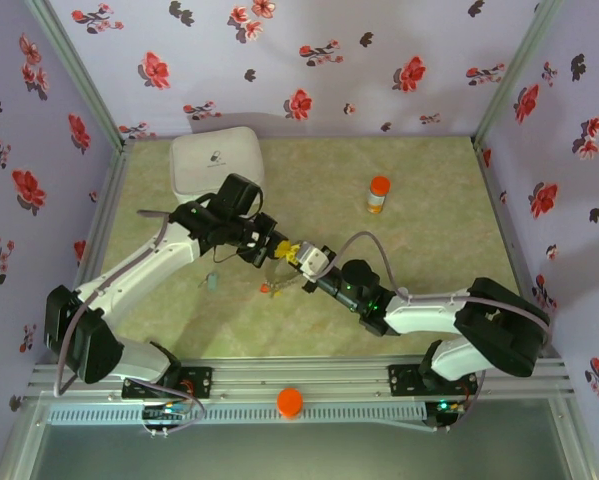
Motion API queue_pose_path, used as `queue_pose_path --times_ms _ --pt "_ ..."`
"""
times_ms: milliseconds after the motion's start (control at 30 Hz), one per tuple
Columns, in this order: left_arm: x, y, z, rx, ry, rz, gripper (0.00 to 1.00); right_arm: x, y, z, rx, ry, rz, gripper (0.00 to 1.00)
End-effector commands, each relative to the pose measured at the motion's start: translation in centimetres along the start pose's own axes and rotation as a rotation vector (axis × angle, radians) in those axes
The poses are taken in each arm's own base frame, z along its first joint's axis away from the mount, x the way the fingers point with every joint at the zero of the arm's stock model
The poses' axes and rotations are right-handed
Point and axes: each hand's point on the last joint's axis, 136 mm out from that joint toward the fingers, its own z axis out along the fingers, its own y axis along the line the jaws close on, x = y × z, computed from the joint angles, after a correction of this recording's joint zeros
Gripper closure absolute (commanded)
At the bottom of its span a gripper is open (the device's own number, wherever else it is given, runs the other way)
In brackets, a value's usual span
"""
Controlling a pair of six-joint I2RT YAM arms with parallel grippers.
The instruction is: Put the keys on the keyring
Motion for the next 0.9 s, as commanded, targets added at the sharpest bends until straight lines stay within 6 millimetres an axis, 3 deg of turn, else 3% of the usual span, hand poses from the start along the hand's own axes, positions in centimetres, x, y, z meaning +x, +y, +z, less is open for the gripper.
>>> queue_pose_path --times_ms 0,33,67,233,333,433,500,567,633,867 --pt "-1.5 -1.1 -2.8 0.067 -0.169 0.104 0.45 -2.7 -1.6 -0.1 0.034 -0.059 0.002 1.00" --pt "-2.5 -1.7 -3.5 0.100 -0.239 0.153 0.34 -2.8 -1.7 -0.4 0.025 -0.050 0.011 1.00" --pt "-3.3 -2.7 -4.2 0.145 -0.297 0.212 0.33 -2.6 -1.7 -0.6 0.014 -0.036 0.017 1.00" --pt "-4.9 -9.7 -8.2 0.358 -0.567 0.859 0.35 -2.1 -1.8 -2.2 -0.074 0.044 0.073 1.00" --pt "-4.1 -11.1 -9.7 0.356 -0.734 1.311 0.34 -2.6 -1.4 -3.1 -0.168 0.101 0.094 1.00" --pt "-2.9 -9.2 -8.8 0.279 -0.814 1.762 0.27 -2.6 -1.2 -3.8 -0.258 0.187 0.100 1.00" --pt "-1.8 -6.8 -7.0 0.304 -0.822 2.016 0.23 -2.4 -1.1 -4.1 -0.290 0.250 0.073 1.00" --pt "-0.5 -4.6 -5.6 0.380 -0.834 2.194 0.26 -2.3 -1.2 -4.5 -0.314 0.286 0.067 1.00" --pt "0.0 -3.1 -4.4 0.412 -0.786 2.264 0.30 -2.6 -1.3 -4.9 -0.338 0.299 0.074 1.00" --pt "2.0 -0.7 -1.3 0.525 -0.551 2.397 0.53 -2.7 -0.6 -6.2 -0.435 0.382 0.006 1.00"
